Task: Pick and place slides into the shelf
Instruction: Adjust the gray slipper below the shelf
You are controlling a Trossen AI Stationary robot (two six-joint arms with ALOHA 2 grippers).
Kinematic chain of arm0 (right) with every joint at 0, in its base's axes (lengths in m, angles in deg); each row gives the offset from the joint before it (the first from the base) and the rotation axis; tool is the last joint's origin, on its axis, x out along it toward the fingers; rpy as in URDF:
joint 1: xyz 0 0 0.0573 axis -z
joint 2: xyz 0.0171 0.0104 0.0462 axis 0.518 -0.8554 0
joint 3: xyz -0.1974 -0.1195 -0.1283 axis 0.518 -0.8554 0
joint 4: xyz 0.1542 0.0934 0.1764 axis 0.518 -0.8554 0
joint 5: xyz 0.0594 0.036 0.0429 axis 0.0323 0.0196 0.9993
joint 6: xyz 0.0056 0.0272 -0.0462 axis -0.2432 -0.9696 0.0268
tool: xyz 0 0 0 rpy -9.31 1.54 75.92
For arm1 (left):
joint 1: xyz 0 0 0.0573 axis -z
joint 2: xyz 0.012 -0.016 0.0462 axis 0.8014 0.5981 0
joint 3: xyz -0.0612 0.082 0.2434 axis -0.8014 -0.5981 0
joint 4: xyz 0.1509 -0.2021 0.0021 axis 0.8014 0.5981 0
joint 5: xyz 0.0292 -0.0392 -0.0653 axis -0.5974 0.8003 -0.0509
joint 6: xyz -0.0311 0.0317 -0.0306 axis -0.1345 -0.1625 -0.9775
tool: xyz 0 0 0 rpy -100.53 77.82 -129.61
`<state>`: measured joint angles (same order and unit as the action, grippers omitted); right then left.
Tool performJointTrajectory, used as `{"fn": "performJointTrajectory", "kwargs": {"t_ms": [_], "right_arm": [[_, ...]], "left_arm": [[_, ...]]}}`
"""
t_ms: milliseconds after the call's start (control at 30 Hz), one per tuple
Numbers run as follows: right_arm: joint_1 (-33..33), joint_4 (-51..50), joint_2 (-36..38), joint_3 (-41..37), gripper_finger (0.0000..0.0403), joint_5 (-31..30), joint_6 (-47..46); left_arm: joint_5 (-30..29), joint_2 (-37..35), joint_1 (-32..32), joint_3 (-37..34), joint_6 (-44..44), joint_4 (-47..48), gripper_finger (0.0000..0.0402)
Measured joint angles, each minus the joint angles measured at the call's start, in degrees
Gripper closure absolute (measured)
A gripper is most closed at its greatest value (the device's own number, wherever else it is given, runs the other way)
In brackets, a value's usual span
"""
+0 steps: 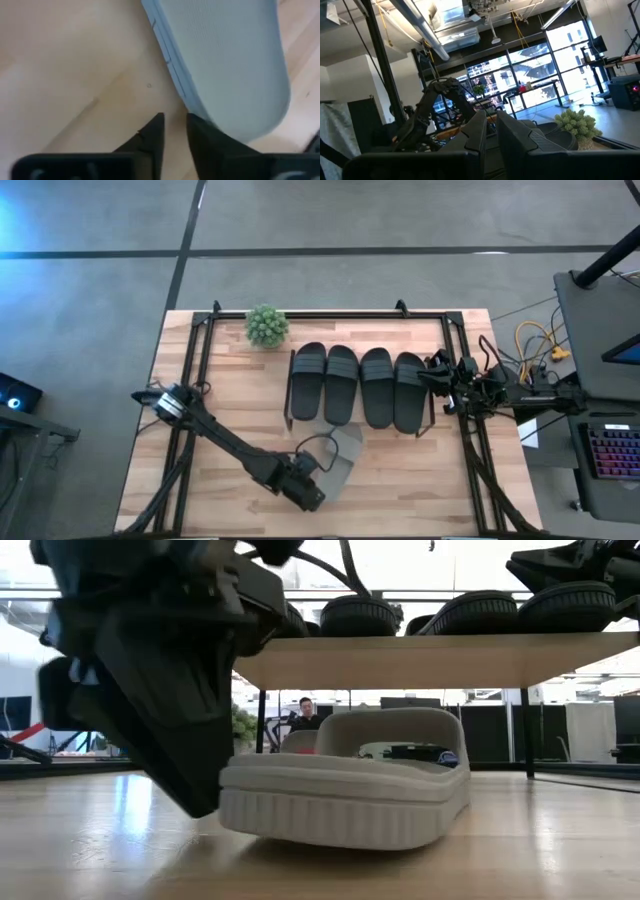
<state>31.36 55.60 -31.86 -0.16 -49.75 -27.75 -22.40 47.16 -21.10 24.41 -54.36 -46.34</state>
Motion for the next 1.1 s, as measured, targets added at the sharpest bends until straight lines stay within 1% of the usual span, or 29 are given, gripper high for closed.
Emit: {"fn": "performJointTrajectory", "kwargs": {"t_ms": [133, 200, 267, 400, 533, 733, 867, 1100], "right_arm": [[0.0, 0.0, 0.0, 0.0, 0.0364, 0.0, 0.0], [0.0, 0.0, 0.0, 0.0, 0.0364, 0.0, 0.0], [0.0, 0.0, 0.0, 0.0, 0.0364, 0.0, 0.0], [0.0, 0.0, 0.0, 0.0, 0.0364, 0.0, 0.0], [0.0, 0.0, 0.0, 0.0, 0.0364, 0.0, 0.0], [0.0, 0.0, 0.0, 0.0, 0.0364, 0.0, 0.0], [0.0, 0.0, 0.0, 0.0, 0.0364, 0.0, 0.0], [0.0, 0.0, 0.0, 0.0, 0.0364, 0.0, 0.0]], "left_arm": [[-0.2, 0.8, 0.1, 0.8, -0.2, -0.1, 0.0283], [-0.3, 1.0, 0.1, 1.0, -0.2, -0.6, 0.0267], [-1.1, 1.2, -0.1, 1.1, -0.2, -1.8, 0.026], [-2.3, 1.7, -0.7, 1.2, -0.2, -2.9, 0.026], [-6.0, 1.7, -1.7, 1.3, 1.0, -3.1, 0.0269], [-7.2, 1.8, -5.7, 1.3, 5.3, -3.2, 0.0282], [-7.9, 1.9, -8.0, 1.5, 8.8, -3.8, 0.0284], [-8.0, 1.9, -9.3, 1.5, 10.8, -7.0, 0.0284]]}}
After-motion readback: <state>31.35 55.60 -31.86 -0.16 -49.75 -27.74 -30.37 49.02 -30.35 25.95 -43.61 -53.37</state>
